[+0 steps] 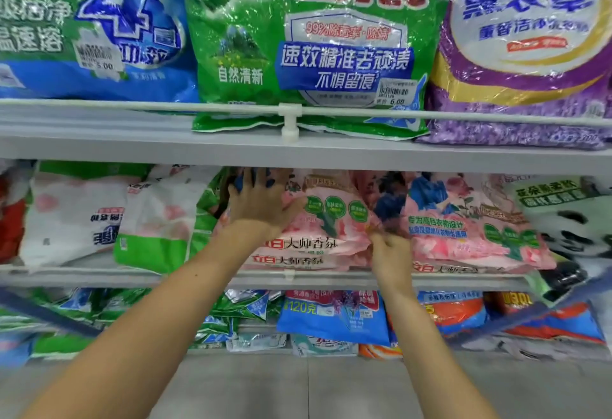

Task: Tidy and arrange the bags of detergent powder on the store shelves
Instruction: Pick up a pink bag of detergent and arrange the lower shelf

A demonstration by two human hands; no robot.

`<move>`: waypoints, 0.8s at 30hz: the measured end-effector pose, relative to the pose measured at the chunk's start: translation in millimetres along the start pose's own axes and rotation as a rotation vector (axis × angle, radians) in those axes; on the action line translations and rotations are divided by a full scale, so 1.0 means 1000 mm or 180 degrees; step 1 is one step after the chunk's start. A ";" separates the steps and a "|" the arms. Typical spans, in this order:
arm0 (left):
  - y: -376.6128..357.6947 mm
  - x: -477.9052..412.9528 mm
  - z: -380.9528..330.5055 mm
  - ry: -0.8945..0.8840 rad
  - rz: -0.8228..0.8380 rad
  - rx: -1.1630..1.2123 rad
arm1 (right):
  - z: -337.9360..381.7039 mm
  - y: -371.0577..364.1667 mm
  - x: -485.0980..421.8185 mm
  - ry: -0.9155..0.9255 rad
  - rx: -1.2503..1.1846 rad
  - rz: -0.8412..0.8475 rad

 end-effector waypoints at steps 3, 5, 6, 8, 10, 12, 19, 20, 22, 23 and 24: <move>-0.006 0.009 0.013 -0.0052 0.0089 0.0081 | -0.018 -0.006 0.005 -0.0071 -0.0020 0.0161; -0.006 0.016 0.027 -0.0143 0.0212 0.0344 | -0.013 0.001 0.007 0.0021 0.0290 0.0312; -0.004 0.017 0.032 -0.0201 0.0222 0.0452 | -0.002 0.011 0.008 0.0277 0.0604 0.0189; 0.002 0.016 0.036 -0.0197 0.0070 0.0578 | 0.031 0.030 0.013 0.1014 0.1163 -0.0531; 0.014 0.011 0.034 -0.0044 -0.0463 0.0670 | 0.067 0.018 0.011 0.1757 0.1373 -0.0663; 0.014 0.006 0.031 -0.0022 -0.0685 0.0586 | 0.075 -0.028 -0.008 0.1698 0.2059 0.0216; -0.010 0.004 0.036 -0.0016 -0.0155 0.0427 | 0.044 -0.075 -0.025 0.1345 0.3219 0.1260; -0.006 0.005 0.036 -0.0031 -0.0261 0.0263 | 0.049 -0.069 -0.023 0.1466 0.3278 0.1223; 0.005 0.011 0.032 -0.0110 -0.0638 -0.0038 | 0.064 -0.044 -0.015 0.2128 0.3270 0.0779; 0.014 0.016 0.027 -0.0178 -0.0853 -0.0102 | 0.072 -0.023 -0.008 0.2511 0.3088 0.0407; 0.023 0.021 0.018 -0.0273 -0.1111 -0.0101 | 0.075 0.004 -0.007 0.2750 0.2763 0.0060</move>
Point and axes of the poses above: each hand's wrist, its own x-axis away from the middle knuckle, its own y-axis out of the back of the hand, z = x × y, the point moved 7 cm from there along -x, towards the middle knuckle, and after that the axes turned 3 degrees about -y, right-handed, at the moved point
